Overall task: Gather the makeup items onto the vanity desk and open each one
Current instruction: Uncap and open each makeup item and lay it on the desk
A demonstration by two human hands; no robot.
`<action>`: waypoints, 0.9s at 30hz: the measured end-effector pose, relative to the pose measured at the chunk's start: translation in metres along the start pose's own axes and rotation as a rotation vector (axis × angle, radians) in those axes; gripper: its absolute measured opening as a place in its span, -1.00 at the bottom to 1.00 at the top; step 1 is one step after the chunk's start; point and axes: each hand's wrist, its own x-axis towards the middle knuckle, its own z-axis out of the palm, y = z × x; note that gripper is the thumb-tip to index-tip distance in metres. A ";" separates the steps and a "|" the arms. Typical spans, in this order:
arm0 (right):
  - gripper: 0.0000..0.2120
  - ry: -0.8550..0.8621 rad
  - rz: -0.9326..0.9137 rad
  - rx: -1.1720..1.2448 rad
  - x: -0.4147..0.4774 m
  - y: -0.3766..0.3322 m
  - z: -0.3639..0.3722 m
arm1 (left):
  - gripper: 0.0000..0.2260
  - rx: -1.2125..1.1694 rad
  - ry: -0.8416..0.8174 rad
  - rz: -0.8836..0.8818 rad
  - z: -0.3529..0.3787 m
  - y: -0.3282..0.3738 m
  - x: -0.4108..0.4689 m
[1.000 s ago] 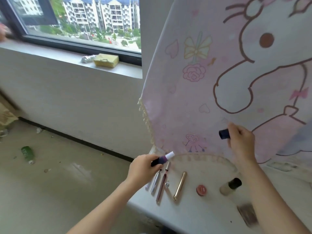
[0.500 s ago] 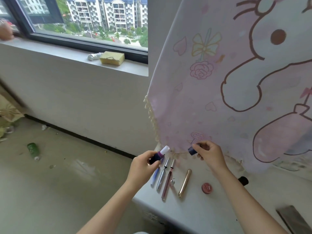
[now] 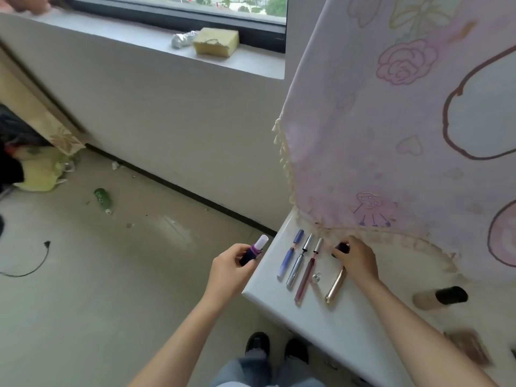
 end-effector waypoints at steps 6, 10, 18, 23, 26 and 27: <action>-0.68 -0.023 0.002 -0.093 0.002 0.006 0.012 | -0.86 -0.006 -0.009 -0.050 0.003 -0.011 -0.002; -0.64 -0.130 -0.002 -0.130 -0.002 0.006 0.007 | -0.85 -0.024 -0.034 -0.009 0.008 -0.003 0.001; -0.61 -0.222 -0.319 0.103 -0.054 -0.075 -0.072 | -0.74 -0.211 -0.137 0.096 0.007 0.026 0.006; -0.65 -0.411 -0.440 0.362 -0.087 -0.119 -0.101 | -0.71 -0.272 -0.244 0.202 0.014 0.051 0.007; -0.72 -0.331 -0.456 0.415 -0.090 -0.122 -0.104 | -0.69 -0.261 -0.274 0.262 0.018 0.062 0.008; -0.72 -0.316 -0.465 0.419 -0.091 -0.122 -0.105 | -0.70 -0.259 -0.279 0.275 0.019 0.064 0.008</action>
